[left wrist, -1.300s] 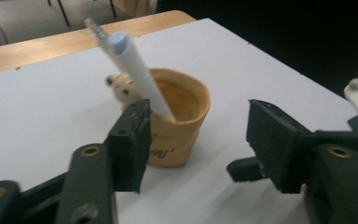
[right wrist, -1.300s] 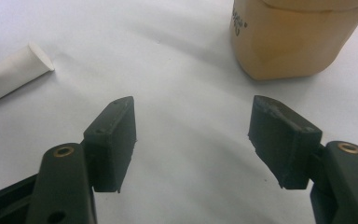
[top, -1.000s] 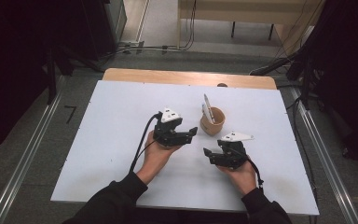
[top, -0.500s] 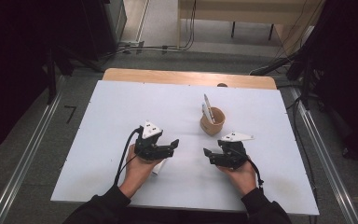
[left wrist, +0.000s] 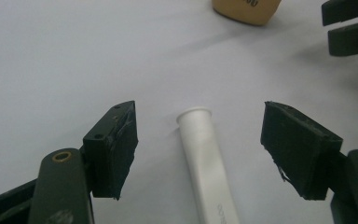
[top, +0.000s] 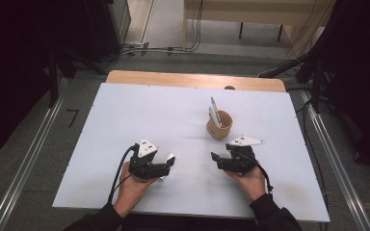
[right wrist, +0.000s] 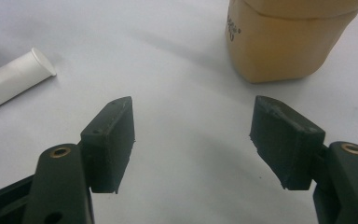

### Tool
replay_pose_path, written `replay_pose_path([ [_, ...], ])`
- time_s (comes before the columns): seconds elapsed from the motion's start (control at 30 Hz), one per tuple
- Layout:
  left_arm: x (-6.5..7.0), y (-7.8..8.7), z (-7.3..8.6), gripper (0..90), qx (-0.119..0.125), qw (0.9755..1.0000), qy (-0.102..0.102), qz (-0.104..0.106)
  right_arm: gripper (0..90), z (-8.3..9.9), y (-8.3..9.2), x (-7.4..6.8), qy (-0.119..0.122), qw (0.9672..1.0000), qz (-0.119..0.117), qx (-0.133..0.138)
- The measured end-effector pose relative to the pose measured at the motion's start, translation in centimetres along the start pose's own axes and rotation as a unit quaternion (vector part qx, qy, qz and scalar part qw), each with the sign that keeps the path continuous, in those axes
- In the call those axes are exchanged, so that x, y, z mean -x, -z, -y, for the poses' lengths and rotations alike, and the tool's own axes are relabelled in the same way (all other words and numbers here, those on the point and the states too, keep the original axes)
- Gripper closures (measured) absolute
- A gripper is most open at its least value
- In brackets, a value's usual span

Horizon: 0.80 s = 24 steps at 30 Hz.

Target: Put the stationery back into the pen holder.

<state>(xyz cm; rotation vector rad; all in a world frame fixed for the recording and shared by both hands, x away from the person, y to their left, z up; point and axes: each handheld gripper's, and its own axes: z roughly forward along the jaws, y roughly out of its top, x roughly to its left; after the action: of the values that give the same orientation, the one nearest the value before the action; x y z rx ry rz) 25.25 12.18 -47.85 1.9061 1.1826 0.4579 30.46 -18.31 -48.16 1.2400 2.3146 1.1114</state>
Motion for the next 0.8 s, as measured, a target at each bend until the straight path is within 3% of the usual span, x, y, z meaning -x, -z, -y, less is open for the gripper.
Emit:
replay_pose_path([
  [0.3, 0.0, 0.8, 2.0, 27.3, -0.012, 0.9998, 0.010, -0.009, 29.1, 0.0, 0.2, 0.0, -0.002, 1.0000, -0.001, 0.000],
  [0.57, 0.8, 0.5, 3.0, 31.5, -0.035, 0.9993, -0.005, -0.014, 29.2, 0.0, 0.1, -0.1, 0.000, 1.0000, 0.001, -0.001],
  [0.8, 1.2, -0.2, 3.5, 33.2, -0.040, 0.9987, -0.015, -0.028, 29.2, 0.0, 0.2, -0.1, 0.000, 1.0000, 0.002, -0.001],
])
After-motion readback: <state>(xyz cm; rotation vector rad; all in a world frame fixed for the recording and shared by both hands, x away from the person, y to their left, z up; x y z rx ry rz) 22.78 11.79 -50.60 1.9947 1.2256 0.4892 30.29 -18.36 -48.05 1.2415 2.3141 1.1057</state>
